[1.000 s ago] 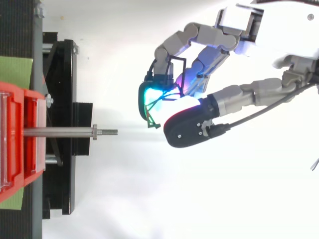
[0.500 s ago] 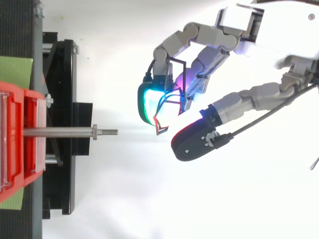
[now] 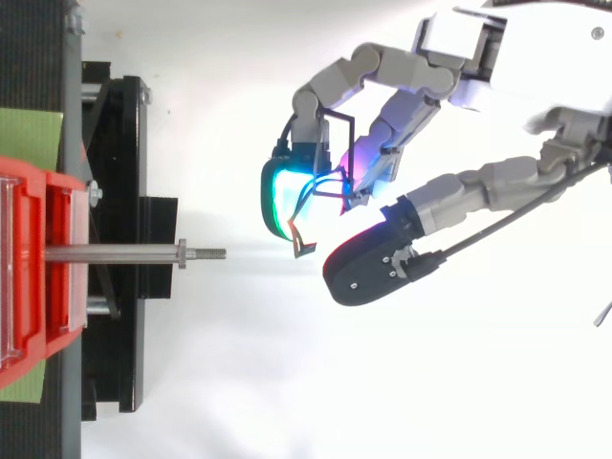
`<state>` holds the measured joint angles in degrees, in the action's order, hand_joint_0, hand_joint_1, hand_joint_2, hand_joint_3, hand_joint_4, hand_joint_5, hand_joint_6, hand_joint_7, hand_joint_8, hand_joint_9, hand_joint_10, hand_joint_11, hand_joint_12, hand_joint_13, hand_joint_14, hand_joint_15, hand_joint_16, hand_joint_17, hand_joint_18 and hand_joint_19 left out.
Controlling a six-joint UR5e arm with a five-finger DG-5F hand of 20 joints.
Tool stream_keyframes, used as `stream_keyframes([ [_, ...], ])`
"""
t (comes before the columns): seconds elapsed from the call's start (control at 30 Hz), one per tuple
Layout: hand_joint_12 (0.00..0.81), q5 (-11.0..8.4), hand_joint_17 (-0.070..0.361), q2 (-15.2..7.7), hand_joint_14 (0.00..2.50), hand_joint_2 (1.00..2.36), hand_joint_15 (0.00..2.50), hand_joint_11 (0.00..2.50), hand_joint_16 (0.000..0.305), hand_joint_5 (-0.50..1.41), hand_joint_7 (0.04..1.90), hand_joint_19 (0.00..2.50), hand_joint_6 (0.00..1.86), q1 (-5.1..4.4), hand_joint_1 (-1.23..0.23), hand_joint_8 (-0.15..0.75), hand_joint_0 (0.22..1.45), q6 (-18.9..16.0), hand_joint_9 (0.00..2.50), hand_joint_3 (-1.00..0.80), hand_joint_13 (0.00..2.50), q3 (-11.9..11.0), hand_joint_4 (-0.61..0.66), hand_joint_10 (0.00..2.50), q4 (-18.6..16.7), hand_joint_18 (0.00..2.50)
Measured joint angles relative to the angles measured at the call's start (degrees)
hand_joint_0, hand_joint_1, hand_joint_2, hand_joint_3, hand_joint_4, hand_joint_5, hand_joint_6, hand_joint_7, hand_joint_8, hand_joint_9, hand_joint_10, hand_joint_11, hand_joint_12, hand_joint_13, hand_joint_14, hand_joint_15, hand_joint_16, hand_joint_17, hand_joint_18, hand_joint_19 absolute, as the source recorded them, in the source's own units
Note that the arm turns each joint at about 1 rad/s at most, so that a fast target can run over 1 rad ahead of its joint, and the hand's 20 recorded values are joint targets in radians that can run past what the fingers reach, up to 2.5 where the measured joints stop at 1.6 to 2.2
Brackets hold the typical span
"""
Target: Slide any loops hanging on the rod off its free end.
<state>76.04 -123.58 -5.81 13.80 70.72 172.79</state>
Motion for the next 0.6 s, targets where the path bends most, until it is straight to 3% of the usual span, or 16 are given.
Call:
stream_keyframes([
  [0.37,0.330,-0.35,0.108,-0.06,0.02,1.00,0.52,0.49,0.048,-0.13,1.07,0.73,0.87,-0.08,-0.36,0.317,0.59,0.06,1.12,-0.46,1.08,-0.45,0.06,0.01,0.42,0.94],
  [0.6,0.334,-2.99,0.108,-0.08,0.02,1.00,0.52,0.50,0.048,-0.12,1.08,0.73,0.86,-0.07,-0.35,0.322,0.59,1.02,1.15,-0.50,1.10,-0.48,0.06,0.02,4.53,0.95],
])
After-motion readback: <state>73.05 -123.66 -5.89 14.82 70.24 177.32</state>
